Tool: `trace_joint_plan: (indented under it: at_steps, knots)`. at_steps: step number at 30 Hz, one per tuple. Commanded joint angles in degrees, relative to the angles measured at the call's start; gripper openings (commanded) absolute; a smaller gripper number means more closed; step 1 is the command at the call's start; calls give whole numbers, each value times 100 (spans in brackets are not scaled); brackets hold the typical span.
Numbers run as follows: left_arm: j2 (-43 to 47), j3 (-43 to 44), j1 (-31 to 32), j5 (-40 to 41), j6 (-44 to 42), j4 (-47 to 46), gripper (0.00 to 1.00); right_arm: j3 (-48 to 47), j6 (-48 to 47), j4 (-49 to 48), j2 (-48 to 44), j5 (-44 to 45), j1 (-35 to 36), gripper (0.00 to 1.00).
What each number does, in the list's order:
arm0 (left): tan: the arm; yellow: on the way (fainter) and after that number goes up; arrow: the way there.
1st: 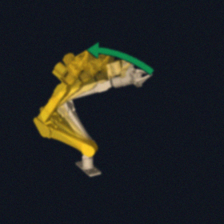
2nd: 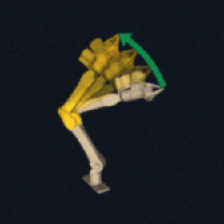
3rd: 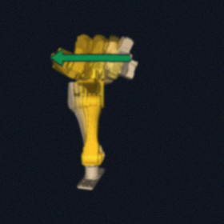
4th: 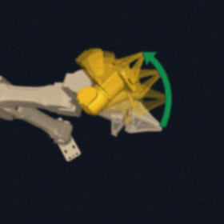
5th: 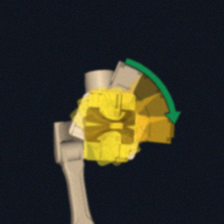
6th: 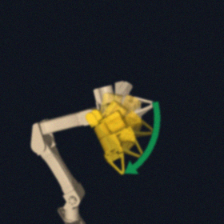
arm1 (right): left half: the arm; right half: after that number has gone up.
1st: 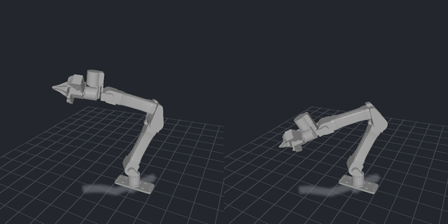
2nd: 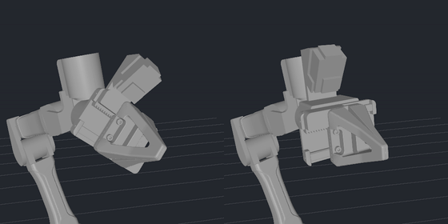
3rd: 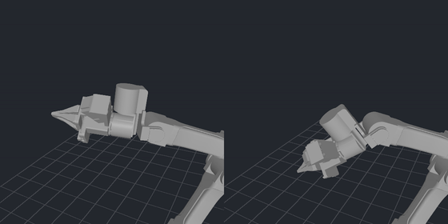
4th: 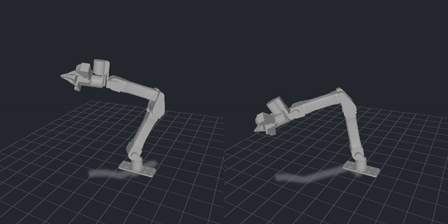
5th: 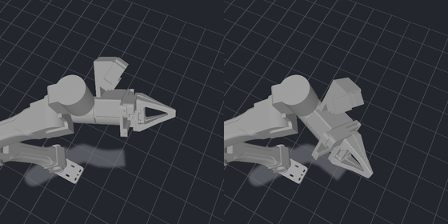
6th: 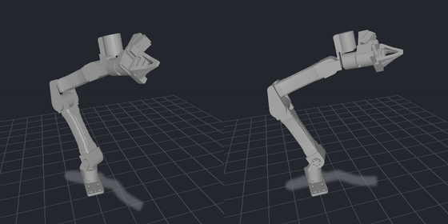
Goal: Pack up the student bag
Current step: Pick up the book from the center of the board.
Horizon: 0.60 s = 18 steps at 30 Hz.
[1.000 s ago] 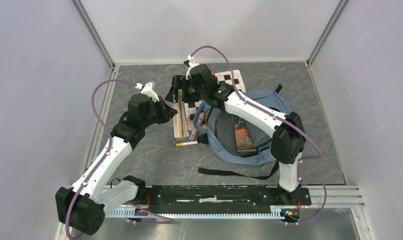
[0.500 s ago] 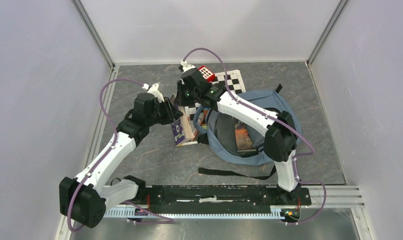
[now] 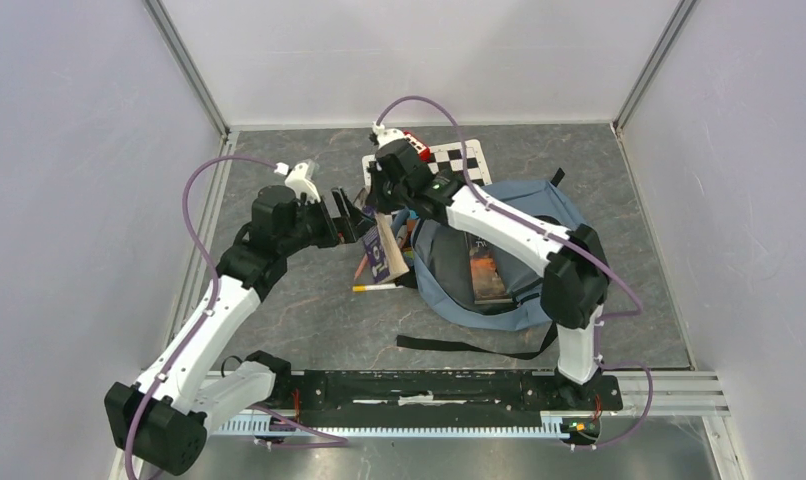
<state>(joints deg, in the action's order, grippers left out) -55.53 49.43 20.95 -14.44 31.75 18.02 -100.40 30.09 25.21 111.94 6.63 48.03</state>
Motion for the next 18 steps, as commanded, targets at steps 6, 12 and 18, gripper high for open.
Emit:
trace_joint_plan:
  at_steps: [6, 12, 18]
  knots:
    - [-298, 1143, -204, -568, 394, 211, 100, 416, -982, -1004, -2204, 153, -843, 0]
    - [-668, 1381, -232, -1731, 971, -952, 100, 1378, -758, -1970, -3331, -1816, -1936, 0]
    - [-1070, 1191, -215, -2909, 1712, -2709, 100, 1912, 237, -3112, -3804, -3686, -2685, 0]
